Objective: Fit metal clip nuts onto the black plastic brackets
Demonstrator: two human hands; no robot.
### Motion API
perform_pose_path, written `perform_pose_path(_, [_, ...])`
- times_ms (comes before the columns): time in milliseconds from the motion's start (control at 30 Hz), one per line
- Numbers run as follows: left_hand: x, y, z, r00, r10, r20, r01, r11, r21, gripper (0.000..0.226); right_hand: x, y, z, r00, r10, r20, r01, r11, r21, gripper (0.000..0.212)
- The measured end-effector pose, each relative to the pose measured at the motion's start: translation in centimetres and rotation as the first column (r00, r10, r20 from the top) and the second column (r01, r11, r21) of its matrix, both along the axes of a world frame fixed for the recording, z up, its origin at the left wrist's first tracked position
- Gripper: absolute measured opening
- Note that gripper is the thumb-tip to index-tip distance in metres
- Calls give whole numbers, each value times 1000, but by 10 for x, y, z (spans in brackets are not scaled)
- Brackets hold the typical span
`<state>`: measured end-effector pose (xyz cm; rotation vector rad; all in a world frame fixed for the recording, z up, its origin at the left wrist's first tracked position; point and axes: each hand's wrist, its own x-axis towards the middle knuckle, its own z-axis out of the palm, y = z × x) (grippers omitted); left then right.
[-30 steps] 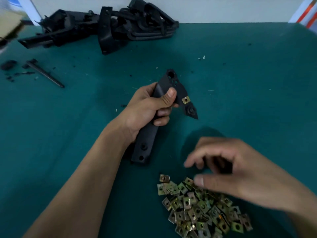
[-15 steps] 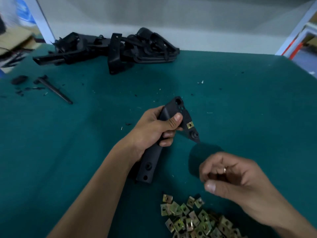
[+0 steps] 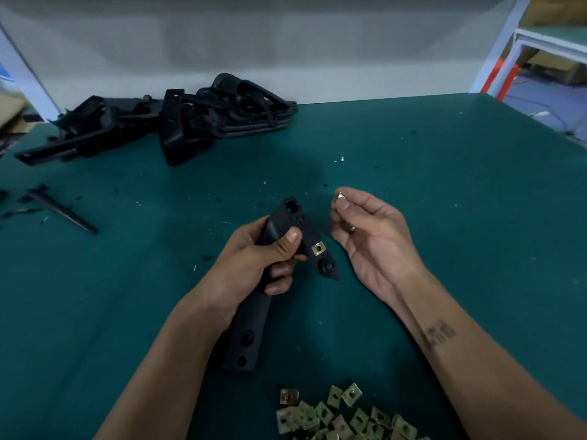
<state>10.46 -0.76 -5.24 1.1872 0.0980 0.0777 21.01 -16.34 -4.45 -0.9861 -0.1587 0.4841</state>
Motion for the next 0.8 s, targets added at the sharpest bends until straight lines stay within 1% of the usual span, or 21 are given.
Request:
perform_pose_path(33, [0, 0, 1, 1000, 2, -2, -2, 1000, -2, 24, 0, 2, -1, 1000, 21, 5, -21, 1000, 6, 19])
perform_pose_path(100, [0, -1, 1, 1000, -2, -6, 2, 1000, -3, 26, -1, 3, -4, 992, 113, 47, -114, 994, 4, 18])
perform_pose_path(167, [0, -1, 2, 1000, -8, -8, 8, 1000, -3, 25, -3, 3, -5, 974, 200, 103, -197, 979, -44, 14])
perform_pose_path(200, [1, -1, 2, 1000, -7, -9, 7, 1000, 0, 24, -4, 4, -6, 969, 215, 125, -207, 975, -77, 12])
perform_pose_path(267, [0, -1, 3, 1000, -2, -11, 2, 1000, 9, 23, -6, 8, -4, 970, 197, 140, -183, 977, -106, 10])
perform_pose_path(367, [-1, 0, 3, 1000, -1, -20, 1, 1000, 26, 23, -9, 10, -2, 977, 155, 146, -142, 985, -95, 10])
perform_pose_path(467, [-2, -1, 3, 1000, -2, -25, 2, 999, 34, 18, -9, 8, -3, 976, 179, 127, -172, 983, -67, 16])
perform_pose_path(567, [-3, -1, 3, 1000, -6, -19, 7, 1000, 30, 15, -9, 6, -3, 969, 226, 95, -228, 974, 4, 14])
perform_pose_path(667, [-3, -1, 3, 1000, -4, -23, 5, 1000, 28, 16, -8, 6, -2, 980, 181, 83, -179, 983, -28, 12])
perform_pose_path(733, [-3, -1, 2, 1000, -4, -23, 5, 1000, 25, 17, -9, 6, -2, 985, 155, 79, -151, 987, -52, 17])
perform_pose_path(800, [-3, -1, 2, 1000, -2, -22, 2, 1000, 21, 17, -10, 6, 0, 985, 155, 73, -151, 987, -64, 26])
